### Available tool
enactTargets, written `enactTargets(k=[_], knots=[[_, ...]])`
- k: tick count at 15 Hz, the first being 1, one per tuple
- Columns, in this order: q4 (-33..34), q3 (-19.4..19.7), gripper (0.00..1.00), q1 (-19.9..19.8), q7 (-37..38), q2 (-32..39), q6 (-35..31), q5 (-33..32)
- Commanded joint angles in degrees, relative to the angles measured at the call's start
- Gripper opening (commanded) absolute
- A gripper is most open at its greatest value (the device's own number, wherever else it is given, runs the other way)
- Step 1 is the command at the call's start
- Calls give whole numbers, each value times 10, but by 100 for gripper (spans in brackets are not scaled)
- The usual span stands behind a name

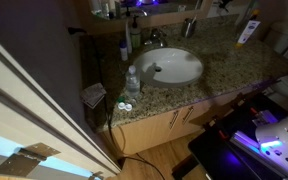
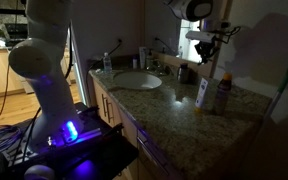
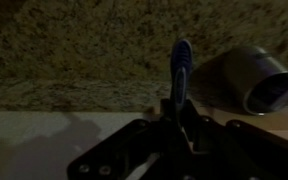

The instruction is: Move the shaving stick to the right side of the tap

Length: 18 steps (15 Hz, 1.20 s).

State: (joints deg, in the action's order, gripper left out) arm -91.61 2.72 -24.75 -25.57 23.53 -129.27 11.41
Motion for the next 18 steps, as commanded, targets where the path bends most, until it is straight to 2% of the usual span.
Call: enactTargets(k=[1,5,6,9,10,11,14,16,17,18], knots=[[-102,-12,4,-10,-114,-132,80,73],[-201,20,4,27,-230,-259,162,147],[-119,36,14,41,-177,-189,150,121],[-177,48,14,59,-204,-251,166,131],[-183,45,4,63,-203,-248,158,124],[-193,43,4,74,-219,-251,159,120],[-232,31,4,121,-244,-267,103,93],[-240,21,4,153,-235,-249,43,70],[-244,16,4,167,-223,-232,-22,46],[-242,16,4,174,-202,-213,-50,28]])
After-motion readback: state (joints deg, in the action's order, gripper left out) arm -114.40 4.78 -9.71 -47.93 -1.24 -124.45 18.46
